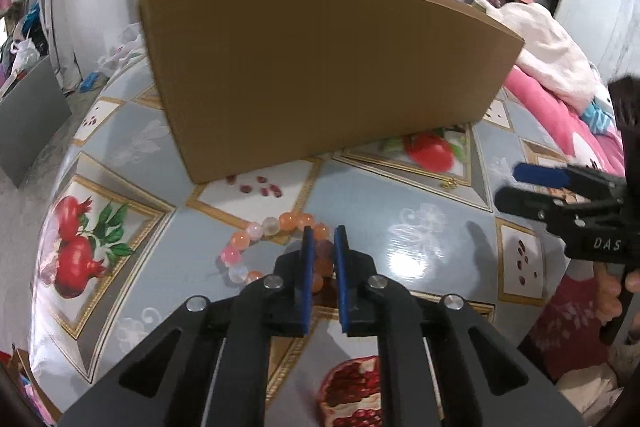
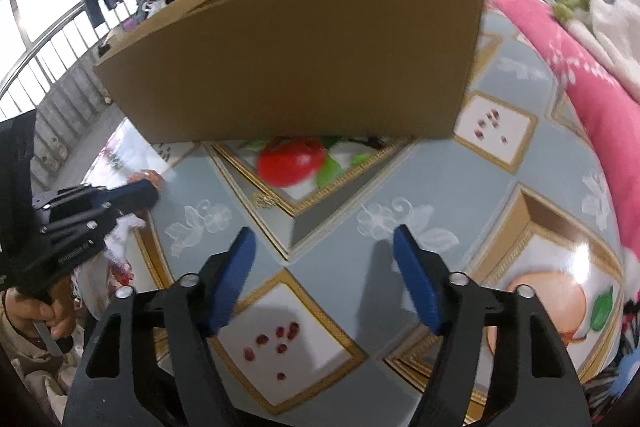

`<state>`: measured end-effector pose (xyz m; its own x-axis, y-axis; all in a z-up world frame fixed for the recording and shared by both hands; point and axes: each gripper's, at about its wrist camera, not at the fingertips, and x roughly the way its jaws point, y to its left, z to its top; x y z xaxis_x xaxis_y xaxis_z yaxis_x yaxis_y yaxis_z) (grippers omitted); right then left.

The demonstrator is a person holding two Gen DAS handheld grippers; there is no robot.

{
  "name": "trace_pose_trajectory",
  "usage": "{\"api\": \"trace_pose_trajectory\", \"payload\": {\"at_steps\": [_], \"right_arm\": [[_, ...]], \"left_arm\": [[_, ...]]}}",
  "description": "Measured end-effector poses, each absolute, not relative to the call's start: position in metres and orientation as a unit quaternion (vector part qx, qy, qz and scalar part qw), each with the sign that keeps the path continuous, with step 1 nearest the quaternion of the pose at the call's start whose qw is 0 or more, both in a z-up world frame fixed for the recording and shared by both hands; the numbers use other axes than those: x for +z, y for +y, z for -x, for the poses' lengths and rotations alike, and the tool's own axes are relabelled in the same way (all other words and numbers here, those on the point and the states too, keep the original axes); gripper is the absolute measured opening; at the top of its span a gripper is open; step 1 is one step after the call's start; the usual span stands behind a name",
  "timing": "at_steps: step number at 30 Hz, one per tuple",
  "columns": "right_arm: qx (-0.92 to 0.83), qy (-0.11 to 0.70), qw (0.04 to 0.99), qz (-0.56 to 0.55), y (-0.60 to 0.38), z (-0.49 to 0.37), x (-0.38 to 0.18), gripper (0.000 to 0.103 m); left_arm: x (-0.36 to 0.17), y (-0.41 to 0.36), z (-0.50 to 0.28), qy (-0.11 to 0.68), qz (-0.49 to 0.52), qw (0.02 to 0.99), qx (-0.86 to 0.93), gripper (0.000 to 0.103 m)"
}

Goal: Organize jewelry
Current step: 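Lower the left tool onto the pink-orange bead bracelet and close on it, then close the right tool on the small gold piece beside the box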

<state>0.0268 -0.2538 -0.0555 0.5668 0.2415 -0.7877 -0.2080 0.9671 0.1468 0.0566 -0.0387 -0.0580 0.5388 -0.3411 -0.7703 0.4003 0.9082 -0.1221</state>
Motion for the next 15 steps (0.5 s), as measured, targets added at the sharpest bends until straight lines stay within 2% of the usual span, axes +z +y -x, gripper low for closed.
{"api": "trace_pose_trajectory", "payload": {"at_steps": [8,11,15], "right_arm": [[0.165,0.44,0.882,0.015,-0.22,-0.039,-0.06,0.034],[0.166,0.44,0.882,0.02,-0.216,-0.043,-0.062,0.027],[0.163,0.436,0.884,0.039,-0.206,-0.046,-0.064,0.023]], "left_arm": [[-0.059,-0.04,-0.059,0.438,-0.024,0.874,-0.211,0.01],[-0.059,-0.039,-0.059,0.438,-0.023,0.874,-0.211,0.01],[-0.058,-0.038,-0.059,0.437,-0.021,0.874,-0.212,0.01]]}}
